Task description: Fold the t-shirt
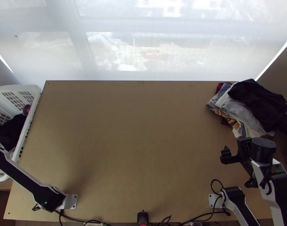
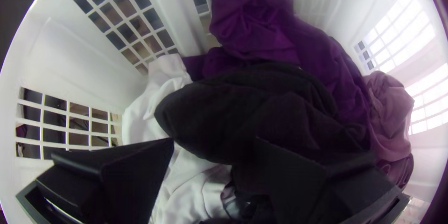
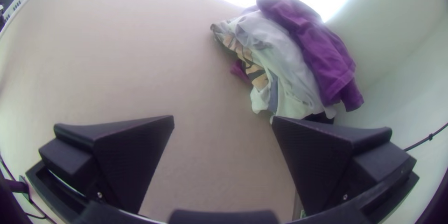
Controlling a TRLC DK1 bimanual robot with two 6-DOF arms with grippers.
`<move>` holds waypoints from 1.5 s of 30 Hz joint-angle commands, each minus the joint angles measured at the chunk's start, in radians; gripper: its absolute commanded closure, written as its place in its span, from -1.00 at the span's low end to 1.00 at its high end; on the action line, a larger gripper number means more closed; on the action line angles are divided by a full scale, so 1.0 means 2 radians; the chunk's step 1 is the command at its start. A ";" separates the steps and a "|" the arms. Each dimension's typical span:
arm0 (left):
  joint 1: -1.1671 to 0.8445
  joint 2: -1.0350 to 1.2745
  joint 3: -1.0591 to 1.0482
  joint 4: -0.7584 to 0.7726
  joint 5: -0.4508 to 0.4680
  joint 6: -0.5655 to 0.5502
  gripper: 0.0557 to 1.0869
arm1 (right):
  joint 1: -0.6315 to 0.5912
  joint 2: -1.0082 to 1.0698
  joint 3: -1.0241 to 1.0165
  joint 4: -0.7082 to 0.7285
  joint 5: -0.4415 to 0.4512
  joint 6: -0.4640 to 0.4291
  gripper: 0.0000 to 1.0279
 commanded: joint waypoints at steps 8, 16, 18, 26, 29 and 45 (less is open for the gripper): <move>0.001 0.059 0.056 -0.016 -0.008 0.066 0.85 | -0.003 -0.001 -0.002 -0.001 -0.001 0.000 -0.91; 0.000 0.028 0.055 -0.037 -0.006 0.075 0.93 | -0.003 -0.001 -0.012 0.000 -0.001 0.003 -0.91; -0.005 0.000 0.055 -0.049 -0.004 0.075 0.93 | -0.003 -0.002 -0.014 0.002 -0.001 0.003 -0.91; -0.043 -0.183 0.056 -0.086 0.107 0.073 0.93 | -0.003 -0.005 -0.017 0.012 -0.001 0.004 -0.91; -0.065 -0.257 0.057 -0.086 0.134 0.072 0.93 | -0.004 -0.010 -0.017 0.012 -0.001 0.004 -0.91; -0.292 -0.554 0.057 -0.055 0.284 0.043 0.93 | -0.011 -0.041 -0.027 0.009 -0.001 0.008 -0.91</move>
